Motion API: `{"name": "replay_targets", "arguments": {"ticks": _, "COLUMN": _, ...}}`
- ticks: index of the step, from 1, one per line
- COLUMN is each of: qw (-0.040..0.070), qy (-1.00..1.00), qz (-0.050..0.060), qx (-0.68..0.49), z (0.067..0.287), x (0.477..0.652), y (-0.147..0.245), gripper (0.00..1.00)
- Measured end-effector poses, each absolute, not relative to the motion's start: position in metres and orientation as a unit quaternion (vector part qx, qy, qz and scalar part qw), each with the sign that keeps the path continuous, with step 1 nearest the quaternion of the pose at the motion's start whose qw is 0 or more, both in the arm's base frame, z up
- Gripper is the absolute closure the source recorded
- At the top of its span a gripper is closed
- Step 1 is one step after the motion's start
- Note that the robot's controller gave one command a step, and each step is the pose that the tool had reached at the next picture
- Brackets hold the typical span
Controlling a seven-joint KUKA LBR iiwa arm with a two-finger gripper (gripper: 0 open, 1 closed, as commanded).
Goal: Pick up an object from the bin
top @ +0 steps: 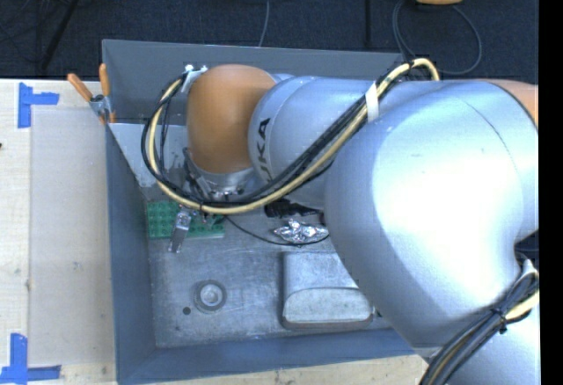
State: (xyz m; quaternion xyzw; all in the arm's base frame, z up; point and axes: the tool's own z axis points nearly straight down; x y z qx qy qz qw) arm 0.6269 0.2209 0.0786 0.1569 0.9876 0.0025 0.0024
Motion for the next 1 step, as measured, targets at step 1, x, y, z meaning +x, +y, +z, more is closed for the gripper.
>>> {"name": "replay_targets", "arguments": {"ticks": 1, "qw": 0.006, "qy": 0.988, "qz": 0.003, "qx": 0.157, "z": 0.0811, "x": 0.6289, "y": 0.2206, "gripper": 1.00}}
